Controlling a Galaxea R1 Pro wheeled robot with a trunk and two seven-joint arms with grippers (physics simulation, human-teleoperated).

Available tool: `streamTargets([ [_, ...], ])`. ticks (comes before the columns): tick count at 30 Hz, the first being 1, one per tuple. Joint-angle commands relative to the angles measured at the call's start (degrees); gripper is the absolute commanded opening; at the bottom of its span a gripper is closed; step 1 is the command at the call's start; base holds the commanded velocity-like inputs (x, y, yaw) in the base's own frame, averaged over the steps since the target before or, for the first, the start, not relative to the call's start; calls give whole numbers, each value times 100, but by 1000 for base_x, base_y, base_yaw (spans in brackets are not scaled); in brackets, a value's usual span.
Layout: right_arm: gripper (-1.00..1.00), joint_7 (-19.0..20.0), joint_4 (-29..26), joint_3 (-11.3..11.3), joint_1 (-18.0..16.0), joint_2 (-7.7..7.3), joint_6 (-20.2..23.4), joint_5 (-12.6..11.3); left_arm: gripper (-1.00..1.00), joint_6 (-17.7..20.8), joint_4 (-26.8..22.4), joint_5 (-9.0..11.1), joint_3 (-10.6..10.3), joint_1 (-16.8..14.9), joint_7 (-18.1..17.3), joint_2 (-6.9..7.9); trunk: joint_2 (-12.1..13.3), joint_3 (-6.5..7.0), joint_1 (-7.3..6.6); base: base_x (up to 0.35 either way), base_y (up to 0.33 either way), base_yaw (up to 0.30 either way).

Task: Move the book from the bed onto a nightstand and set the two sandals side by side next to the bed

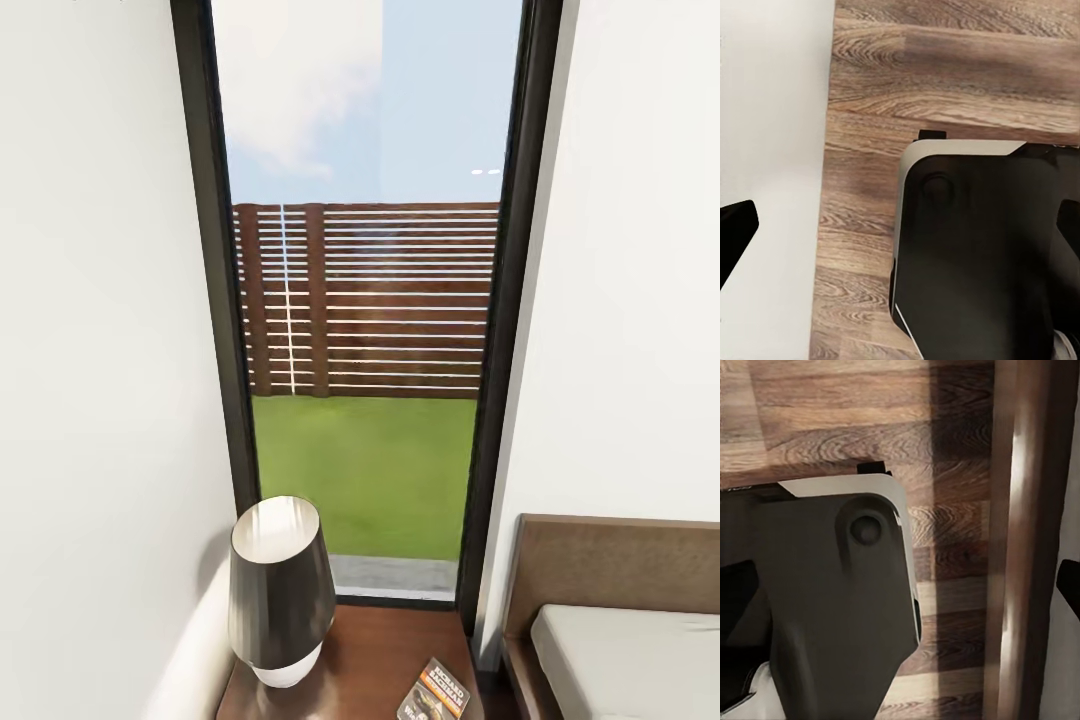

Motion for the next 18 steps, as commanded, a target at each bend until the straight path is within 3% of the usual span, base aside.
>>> streamTargets([
  [1,100,-11,-2,-46,-2,1,23,60,100,-9,-4,46,-49,0,21,2,-4,-2,2,0,0,0],
  [18,100,-11,-2,-49,-2,-13,23,60,100,-13,-3,60,-42,4,23,111,-4,-2,2,0,0,0],
])
